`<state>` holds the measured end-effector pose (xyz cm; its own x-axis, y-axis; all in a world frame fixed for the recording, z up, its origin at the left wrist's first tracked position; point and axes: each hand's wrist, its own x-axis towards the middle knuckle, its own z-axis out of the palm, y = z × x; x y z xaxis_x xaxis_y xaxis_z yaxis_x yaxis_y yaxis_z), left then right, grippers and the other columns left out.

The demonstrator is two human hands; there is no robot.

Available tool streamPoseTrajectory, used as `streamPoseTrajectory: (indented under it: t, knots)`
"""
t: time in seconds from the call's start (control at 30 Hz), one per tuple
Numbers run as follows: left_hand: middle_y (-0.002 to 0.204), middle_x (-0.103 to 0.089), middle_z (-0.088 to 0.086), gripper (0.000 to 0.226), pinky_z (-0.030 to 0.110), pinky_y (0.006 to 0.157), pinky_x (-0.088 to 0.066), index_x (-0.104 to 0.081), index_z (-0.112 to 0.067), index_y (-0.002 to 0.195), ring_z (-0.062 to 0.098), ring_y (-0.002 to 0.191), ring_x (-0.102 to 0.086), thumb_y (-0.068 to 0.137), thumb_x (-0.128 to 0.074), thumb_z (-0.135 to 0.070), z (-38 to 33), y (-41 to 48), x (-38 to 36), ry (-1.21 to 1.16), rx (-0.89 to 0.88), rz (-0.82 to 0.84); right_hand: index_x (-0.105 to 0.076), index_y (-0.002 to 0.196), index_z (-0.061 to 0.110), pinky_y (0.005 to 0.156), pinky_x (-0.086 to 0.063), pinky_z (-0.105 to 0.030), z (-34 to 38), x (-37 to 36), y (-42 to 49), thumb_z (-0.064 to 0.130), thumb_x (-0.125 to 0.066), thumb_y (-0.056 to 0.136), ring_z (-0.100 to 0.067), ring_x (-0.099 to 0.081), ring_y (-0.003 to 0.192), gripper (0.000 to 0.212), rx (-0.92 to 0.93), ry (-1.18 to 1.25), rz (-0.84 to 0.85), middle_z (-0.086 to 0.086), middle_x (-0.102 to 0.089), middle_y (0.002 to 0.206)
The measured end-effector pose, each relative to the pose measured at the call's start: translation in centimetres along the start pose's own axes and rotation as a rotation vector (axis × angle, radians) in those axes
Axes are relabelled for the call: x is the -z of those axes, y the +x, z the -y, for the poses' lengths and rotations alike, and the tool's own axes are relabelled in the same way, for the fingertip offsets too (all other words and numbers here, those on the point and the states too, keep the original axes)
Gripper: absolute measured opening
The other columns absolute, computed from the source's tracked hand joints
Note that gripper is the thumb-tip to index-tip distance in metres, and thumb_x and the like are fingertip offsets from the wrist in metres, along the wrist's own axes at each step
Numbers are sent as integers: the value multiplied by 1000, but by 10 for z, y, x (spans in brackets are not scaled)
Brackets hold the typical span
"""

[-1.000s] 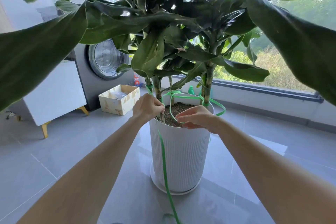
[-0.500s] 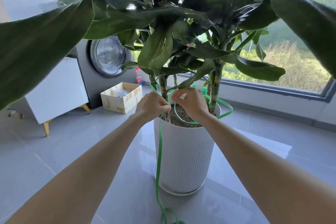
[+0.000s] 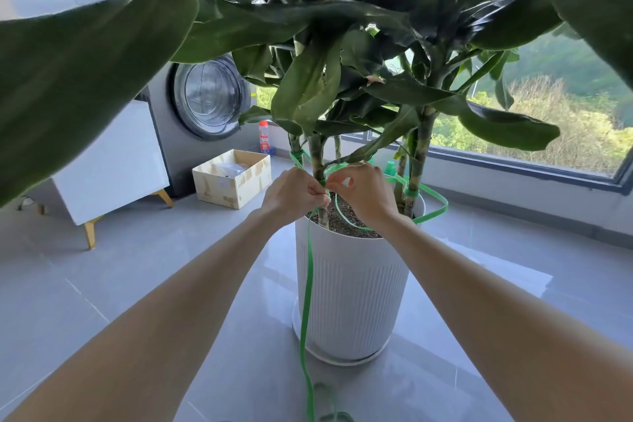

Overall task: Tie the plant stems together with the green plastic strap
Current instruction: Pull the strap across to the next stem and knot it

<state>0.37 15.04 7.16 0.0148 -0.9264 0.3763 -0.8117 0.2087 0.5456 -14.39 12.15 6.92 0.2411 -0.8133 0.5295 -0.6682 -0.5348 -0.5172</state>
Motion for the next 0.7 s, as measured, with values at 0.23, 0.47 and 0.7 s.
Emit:
streamPoseTrajectory:
  t: [0.23, 0.47, 0.7]
  knots:
    - [70, -73, -3, 7, 35, 68, -55, -79, -21, 77, 15, 69, -65, 76, -72, -23, -1, -2, 2, 12, 2, 13, -73, 91, 25, 69, -40, -29, 1, -2, -1, 27, -60, 89, -10, -50, 86, 13, 33, -10, 52, 9, -65, 92]
    - [72, -73, 0, 8, 36, 66, -54, -79, -21, 80, 18, 70, -64, 76, -71, -22, -4, -3, 4, 37, 12, 16, -68, 97, 17, 74, -40, -29, 3, -6, -4, 22, -50, 93, -14, -49, 102, 19, 90, -109, 50, 2, -64, 99]
    - [72, -73, -3, 10, 32, 67, -55, -79, -19, 77, 17, 71, -66, 74, -69, -18, -3, -12, 11, 69, 29, -44, -64, 99, 11, 86, -43, -34, 7, -6, -8, 22, -46, 97, -19, -48, 106, 22, 140, -178, 25, -4, -64, 105]
